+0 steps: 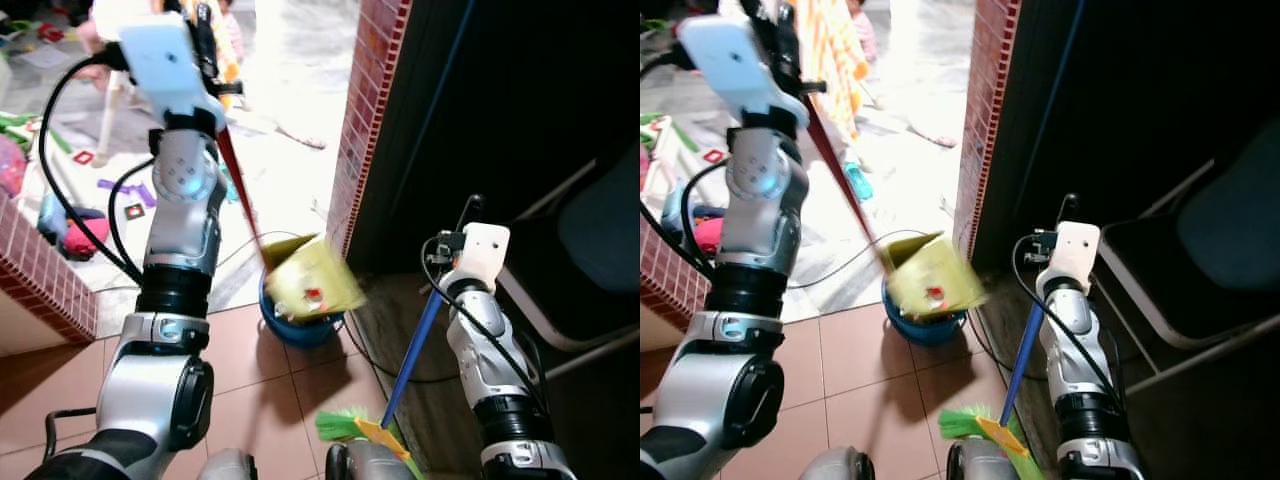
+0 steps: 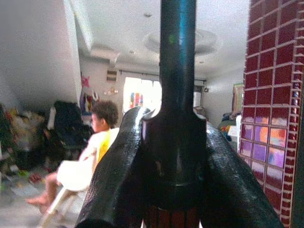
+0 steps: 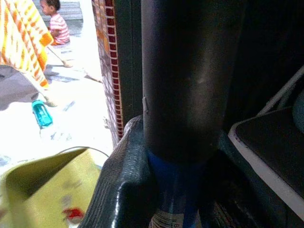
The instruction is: Sweep floor
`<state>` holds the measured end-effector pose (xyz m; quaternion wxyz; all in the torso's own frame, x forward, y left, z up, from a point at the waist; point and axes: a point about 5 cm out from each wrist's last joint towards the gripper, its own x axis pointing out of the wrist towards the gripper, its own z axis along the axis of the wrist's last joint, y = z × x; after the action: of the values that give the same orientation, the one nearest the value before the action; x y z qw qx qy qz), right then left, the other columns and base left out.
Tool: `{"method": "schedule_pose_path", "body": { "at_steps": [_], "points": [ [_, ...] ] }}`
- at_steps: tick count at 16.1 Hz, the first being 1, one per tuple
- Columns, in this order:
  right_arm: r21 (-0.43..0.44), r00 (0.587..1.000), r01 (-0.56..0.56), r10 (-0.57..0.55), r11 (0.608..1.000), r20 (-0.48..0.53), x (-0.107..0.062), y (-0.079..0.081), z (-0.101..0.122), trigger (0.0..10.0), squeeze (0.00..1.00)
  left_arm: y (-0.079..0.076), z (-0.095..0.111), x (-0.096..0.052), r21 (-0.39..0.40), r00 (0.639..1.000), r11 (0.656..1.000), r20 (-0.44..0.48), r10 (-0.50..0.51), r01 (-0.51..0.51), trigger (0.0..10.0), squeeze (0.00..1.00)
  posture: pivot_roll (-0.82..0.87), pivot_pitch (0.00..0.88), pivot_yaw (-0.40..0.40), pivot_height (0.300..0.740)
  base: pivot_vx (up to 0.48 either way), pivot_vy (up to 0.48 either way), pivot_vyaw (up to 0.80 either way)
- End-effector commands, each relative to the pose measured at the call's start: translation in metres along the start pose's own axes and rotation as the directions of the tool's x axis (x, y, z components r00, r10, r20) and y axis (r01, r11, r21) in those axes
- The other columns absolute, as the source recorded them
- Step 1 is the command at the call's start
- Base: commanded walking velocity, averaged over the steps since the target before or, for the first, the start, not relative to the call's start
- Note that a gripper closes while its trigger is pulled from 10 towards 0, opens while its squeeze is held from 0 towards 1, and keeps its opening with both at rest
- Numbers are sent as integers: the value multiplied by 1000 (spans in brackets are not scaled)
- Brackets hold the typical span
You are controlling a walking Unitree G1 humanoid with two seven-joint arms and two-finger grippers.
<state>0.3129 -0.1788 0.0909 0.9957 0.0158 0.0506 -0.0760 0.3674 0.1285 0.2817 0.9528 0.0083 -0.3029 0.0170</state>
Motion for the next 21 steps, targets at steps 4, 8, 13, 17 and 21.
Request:
{"method": "schedule_pose_path", "body": {
  "at_steps": [4, 8, 13, 17, 21],
  "points": [
    [-3, 1000, 6, -6, 1000, 16, 2, -4, 5, 10000, 0, -5, 21, 2, 64, 990, 997, 134, -48, 39, 10000, 0, -110, 56, -34, 740, 0, 0, 0],
    [-8, 1000, 3, -2, 1000, 16, 2, -4, 5, 10000, 0, -22, 25, -3, 92, 975, 989, 182, -128, 113, 10000, 0, -111, 55, -37, 740, 0, 0, 0],
    [-9, 1000, 2, -2, 1000, 16, 3, -3, 5, 10000, 0, -69, 26, -26, 142, 877, 908, 238, -417, 394, 10000, 0, -110, 55, -38, 740, 0, 0, 0],
    [-7, 1000, 6, -6, 1000, 17, 3, -3, 5, 10000, 0, -102, 12, -63, 138, 720, 751, 217, -659, 646, 10000, 0, -111, 56, -35, 740, 0, 0, 0],
    [-6, 1000, 6, -6, 1000, 16, 3, -4, 5, 10000, 0, -124, 5, -111, 223, 368, 394, 150, -918, 892, 10000, 0, -104, 59, -35, 740, 0, 0, 0]
  ]
}}
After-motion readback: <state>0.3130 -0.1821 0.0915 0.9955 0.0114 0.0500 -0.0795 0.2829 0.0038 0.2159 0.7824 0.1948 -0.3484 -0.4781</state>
